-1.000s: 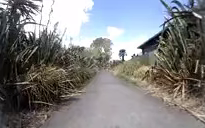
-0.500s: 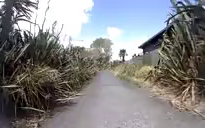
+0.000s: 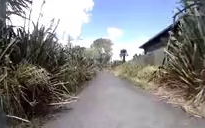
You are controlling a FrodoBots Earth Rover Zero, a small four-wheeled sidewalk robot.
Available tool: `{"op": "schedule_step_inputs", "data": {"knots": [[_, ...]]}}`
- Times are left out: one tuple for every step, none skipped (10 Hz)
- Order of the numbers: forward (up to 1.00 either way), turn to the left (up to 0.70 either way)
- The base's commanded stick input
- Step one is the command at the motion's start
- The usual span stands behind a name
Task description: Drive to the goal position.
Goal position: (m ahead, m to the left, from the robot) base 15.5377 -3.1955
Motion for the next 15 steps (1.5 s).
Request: {"op": "schedule_step_inputs", "data": {"knots": [[0.70, 0.00], [0.70, 0.00], [0.70, 0.00], [0.70, 0.00], [0.70, 0.00], [0.70, 0.00], [0.70, 0.00], [0.70, 0.00], [0.70, 0.00], [0.70, 0.00], [0.70, 0.00], [0.70, 0.00], [0.70, 0.00], [0.70, 0.00], [0.70, 0.00]]}}
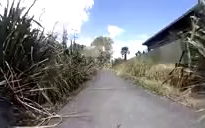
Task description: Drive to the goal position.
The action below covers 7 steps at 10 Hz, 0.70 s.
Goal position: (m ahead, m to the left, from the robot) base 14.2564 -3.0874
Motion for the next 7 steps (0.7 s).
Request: {"op": "schedule_step_inputs", "data": {"knots": [[0.70, 0.00], [0.70, 0.00], [0.70, 0.00], [0.70, 0.00], [0.70, 0.00], [0.70, 0.00], [0.70, 0.00]]}}
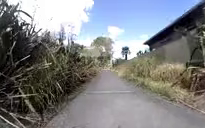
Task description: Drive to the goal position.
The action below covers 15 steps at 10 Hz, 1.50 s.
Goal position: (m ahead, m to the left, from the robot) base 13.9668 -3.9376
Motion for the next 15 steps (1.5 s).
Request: {"op": "schedule_step_inputs", "data": {"knots": [[0.70, 0.00], [0.70, 0.00], [0.70, 0.00], [0.70, 0.00], [0.70, 0.00], [0.70, 0.00], [0.70, 0.00], [0.70, 0.00], [0.70, 0.00], [0.70, 0.00], [0.70, 0.00], [0.70, 0.00], [0.70, 0.00], [0.70, 0.00], [0.70, 0.00]]}}
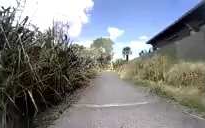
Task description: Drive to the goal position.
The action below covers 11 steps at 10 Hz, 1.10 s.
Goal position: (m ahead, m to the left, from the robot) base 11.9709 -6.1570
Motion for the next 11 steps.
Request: {"op": "schedule_step_inputs", "data": {"knots": [[0.70, 0.00], [0.70, 0.00], [0.70, 0.00], [0.70, 0.00], [0.70, 0.00], [0.70, 0.00], [0.70, 0.00], [0.70, -0.01], [0.70, -0.02], [0.70, -0.04], [0.70, -0.06]]}}
